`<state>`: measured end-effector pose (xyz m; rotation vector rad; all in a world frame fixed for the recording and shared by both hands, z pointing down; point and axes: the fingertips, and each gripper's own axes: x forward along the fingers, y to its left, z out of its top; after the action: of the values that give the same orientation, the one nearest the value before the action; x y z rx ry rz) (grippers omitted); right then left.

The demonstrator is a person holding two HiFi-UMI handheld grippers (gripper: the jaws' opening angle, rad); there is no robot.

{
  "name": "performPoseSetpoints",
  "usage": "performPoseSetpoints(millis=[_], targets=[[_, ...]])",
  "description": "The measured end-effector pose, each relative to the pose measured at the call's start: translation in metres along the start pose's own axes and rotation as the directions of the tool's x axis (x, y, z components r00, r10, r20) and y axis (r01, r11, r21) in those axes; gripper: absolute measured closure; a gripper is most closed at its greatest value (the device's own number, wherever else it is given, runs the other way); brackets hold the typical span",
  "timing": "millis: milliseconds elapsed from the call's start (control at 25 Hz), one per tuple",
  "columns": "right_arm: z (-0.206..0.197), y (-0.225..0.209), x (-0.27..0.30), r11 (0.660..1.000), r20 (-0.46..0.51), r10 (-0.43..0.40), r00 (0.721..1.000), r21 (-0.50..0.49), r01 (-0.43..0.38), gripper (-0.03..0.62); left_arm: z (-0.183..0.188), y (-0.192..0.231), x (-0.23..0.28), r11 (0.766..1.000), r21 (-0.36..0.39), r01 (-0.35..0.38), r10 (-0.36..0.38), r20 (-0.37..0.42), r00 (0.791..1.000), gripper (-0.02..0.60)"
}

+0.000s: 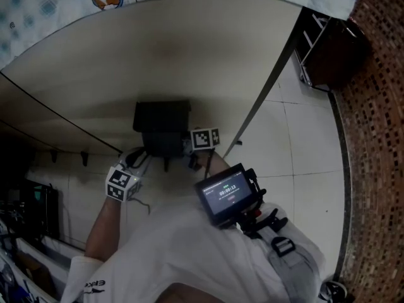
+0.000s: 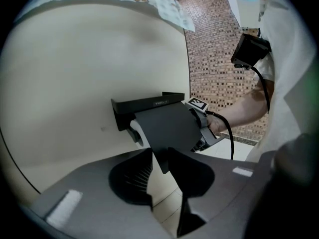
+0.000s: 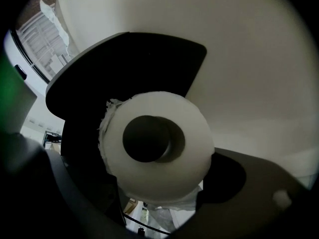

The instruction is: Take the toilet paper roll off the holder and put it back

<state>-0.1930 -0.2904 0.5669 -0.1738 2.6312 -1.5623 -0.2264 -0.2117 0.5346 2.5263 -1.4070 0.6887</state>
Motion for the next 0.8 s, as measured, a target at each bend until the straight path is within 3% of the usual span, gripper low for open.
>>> performPoseSetpoints(millis=[800], targets=[[-0.015,-0.011,-0.024,0.997,-0.052,-0.053,0.997,-0.051,0.050,0.040,0.001,-0.007,-0.002,1.000,-0.008,0.003,-0.003,0.018,1.000,0.480]])
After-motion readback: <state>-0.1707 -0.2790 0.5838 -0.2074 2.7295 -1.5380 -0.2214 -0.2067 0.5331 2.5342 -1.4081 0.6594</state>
